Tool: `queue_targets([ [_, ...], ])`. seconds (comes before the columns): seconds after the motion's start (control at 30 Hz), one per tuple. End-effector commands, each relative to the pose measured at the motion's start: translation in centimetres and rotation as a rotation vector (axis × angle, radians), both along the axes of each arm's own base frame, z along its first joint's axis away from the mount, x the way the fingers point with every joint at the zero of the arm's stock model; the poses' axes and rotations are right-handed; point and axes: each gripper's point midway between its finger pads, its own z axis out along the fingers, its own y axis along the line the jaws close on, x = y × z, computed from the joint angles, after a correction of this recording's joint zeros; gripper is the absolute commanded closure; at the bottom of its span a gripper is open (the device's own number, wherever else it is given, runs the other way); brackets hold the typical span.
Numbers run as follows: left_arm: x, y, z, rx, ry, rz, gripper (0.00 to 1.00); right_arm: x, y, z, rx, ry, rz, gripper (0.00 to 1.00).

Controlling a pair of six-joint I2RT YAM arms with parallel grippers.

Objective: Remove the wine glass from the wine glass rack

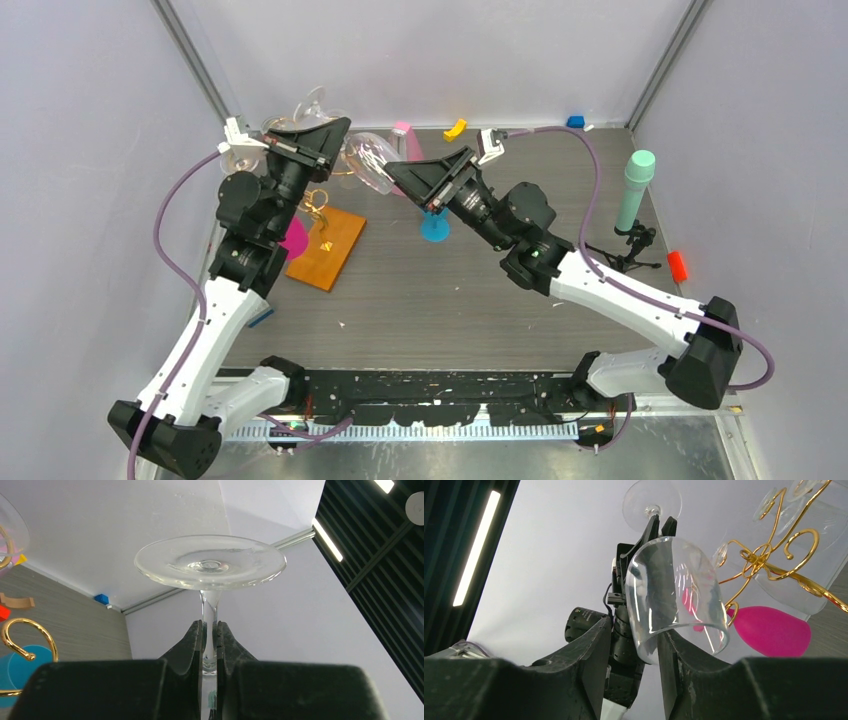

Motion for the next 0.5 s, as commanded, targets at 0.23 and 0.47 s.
queue_targets([
  [0.23,-2.5,0.7,3.8,-0.092,-0.163,-0.022,1.00,0.1,0.1,3.4,0.173,-0.015,0.033,0.72],
  [0.47,-3.9,0.1,4.8,-0.036,-0.213,-0.064,0.92,0.0,-0.1,3.5,0.151,-0.030,0.017,0.99],
])
